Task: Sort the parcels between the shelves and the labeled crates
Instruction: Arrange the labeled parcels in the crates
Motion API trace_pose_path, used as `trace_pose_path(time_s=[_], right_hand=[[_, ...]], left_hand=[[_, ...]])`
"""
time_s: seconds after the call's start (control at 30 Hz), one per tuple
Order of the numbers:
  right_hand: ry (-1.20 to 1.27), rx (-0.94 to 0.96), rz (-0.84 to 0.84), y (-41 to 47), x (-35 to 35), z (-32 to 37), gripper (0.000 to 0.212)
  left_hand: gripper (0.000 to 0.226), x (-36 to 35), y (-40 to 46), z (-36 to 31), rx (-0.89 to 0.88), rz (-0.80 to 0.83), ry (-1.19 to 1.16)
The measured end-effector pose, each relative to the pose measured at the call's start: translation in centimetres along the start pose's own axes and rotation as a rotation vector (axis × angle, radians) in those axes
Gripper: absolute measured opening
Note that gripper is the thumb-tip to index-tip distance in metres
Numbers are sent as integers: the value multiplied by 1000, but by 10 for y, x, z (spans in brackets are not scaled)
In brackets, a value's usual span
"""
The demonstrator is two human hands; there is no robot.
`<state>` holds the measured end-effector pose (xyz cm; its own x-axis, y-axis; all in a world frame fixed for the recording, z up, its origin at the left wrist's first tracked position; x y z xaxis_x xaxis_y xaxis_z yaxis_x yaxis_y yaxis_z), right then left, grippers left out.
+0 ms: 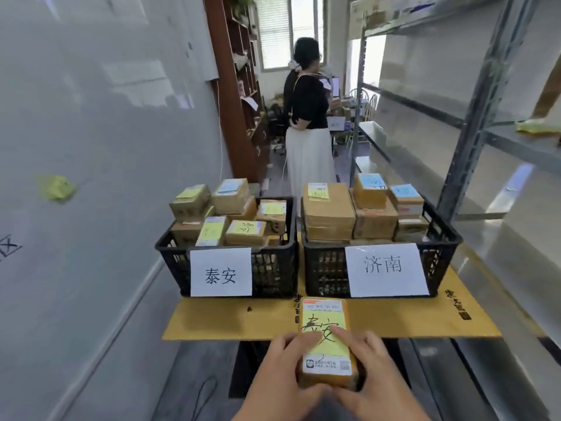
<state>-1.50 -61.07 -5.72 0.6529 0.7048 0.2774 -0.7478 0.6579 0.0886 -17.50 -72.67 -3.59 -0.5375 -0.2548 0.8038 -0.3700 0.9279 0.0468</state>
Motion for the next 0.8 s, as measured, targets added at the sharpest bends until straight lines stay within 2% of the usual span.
trace_pose_path(time_s=[0.13, 0.4, 0.6, 0.8], right_hand=[[9, 7, 116, 53, 4, 0, 86], [-46, 125, 243, 138, -1, 2, 83], [-144, 178, 366, 193, -31, 28, 82], [-135, 161, 437, 260, -69, 44, 85]], left_hand=[[73, 14, 31, 7, 108, -64, -29], [77, 32, 77, 36, 233, -213, -32], [77, 66, 89, 73, 321, -295, 0], [73, 111, 120, 121, 361, -335, 55]])
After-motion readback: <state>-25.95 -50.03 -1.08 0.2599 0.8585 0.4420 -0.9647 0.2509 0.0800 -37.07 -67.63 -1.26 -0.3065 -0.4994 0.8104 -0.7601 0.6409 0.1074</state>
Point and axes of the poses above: each hand's wrist, its own y-axis towards the middle knuckle, its own x-axis out of the back of the hand, z = x × y, the point moved 2 cm from there along y, towards the middle knuckle, and after that the axes turned 15 degrees about y, right-handed, at the moved point
